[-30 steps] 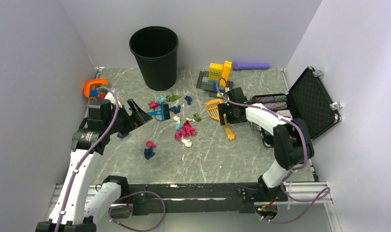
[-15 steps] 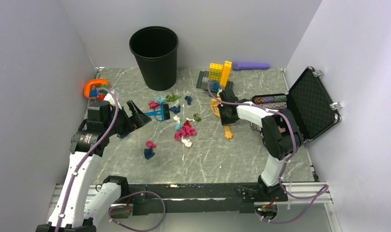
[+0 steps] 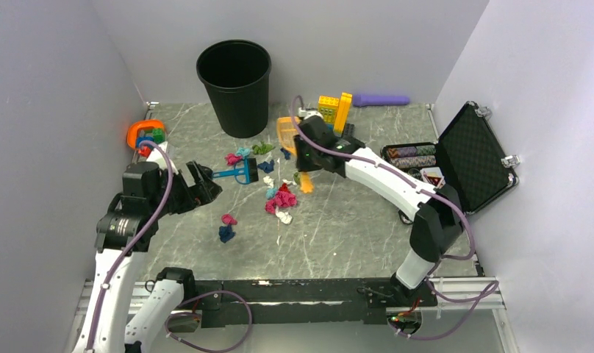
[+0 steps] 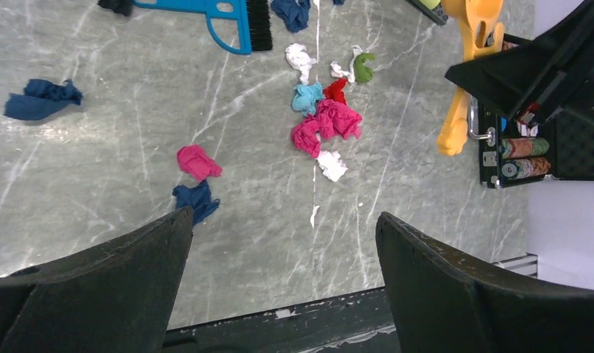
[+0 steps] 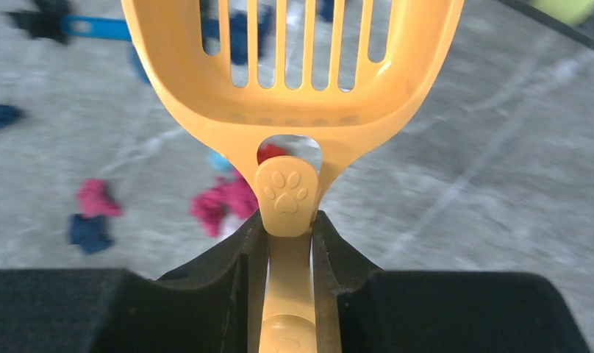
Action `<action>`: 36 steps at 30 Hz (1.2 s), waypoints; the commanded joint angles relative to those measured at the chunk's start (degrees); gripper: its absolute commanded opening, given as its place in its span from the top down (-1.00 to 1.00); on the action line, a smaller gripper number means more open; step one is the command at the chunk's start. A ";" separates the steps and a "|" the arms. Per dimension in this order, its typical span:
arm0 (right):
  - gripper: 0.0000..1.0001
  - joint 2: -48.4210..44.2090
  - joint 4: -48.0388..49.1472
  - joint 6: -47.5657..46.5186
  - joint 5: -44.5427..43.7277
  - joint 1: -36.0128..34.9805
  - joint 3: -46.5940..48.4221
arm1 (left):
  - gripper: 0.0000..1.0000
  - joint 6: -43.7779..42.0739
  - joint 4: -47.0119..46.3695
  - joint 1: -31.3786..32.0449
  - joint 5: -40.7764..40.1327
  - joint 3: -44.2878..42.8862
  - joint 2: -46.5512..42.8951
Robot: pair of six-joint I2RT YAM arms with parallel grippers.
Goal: Sweep away the paper scraps from the table
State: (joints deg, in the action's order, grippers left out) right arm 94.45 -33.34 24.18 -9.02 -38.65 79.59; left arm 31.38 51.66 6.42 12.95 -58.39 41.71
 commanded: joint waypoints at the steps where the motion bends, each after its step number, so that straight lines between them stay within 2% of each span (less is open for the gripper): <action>1: 0.64 5.96 -4.72 7.64 -1.53 -8.03 10.53 | -0.97 -3.64 3.56 0.26 -3.27 -2.84 -3.46; 11: 0.59 21.79 -6.47 24.05 1.25 -19.66 20.51 | -0.97 -6.08 9.24 3.42 -11.31 -2.40 -10.66; 19: 0.56 30.36 -11.25 34.09 -1.09 -21.25 23.46 | -0.97 -7.25 10.92 4.23 -12.79 -1.15 -13.42; 20: 0.52 30.83 -11.52 36.30 -1.16 -21.08 23.40 | -0.97 -7.29 10.92 4.34 -12.78 -1.19 -13.39; 21: 0.37 31.20 -11.20 37.33 -0.73 -20.97 23.27 | -0.97 -7.29 10.92 4.41 -12.77 -1.20 -13.37; 23: -0.39 32.08 -10.84 39.52 -0.14 -20.88 23.98 | -0.97 -7.08 10.92 4.56 -12.57 -1.03 -13.33; 24: -0.57 32.35 -10.33 40.14 0.42 -20.79 24.40 | -0.97 -6.99 10.80 4.57 -12.37 -0.78 -13.40; 25: -0.66 32.51 -9.38 40.14 1.24 -20.66 24.96 | -0.97 -6.90 10.82 4.53 -12.34 -0.51 -13.51; 27: -0.75 32.34 -9.23 39.81 1.21 -20.72 26.90 | -0.97 -6.94 10.75 4.52 -12.11 0.03 -13.67; 30: -0.79 29.53 -9.79 38.03 -0.77 -20.43 28.63 | -0.97 -6.73 10.49 4.56 -11.90 0.83 -13.85; 36: -0.75 16.53 -7.72 33.91 -5.02 -16.82 20.60 | -0.97 -5.64 8.51 4.56 -11.68 2.49 -12.95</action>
State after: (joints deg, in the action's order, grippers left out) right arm 122.56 -42.48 60.42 -9.74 -58.65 103.33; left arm 25.15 62.13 10.76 1.34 -56.80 28.58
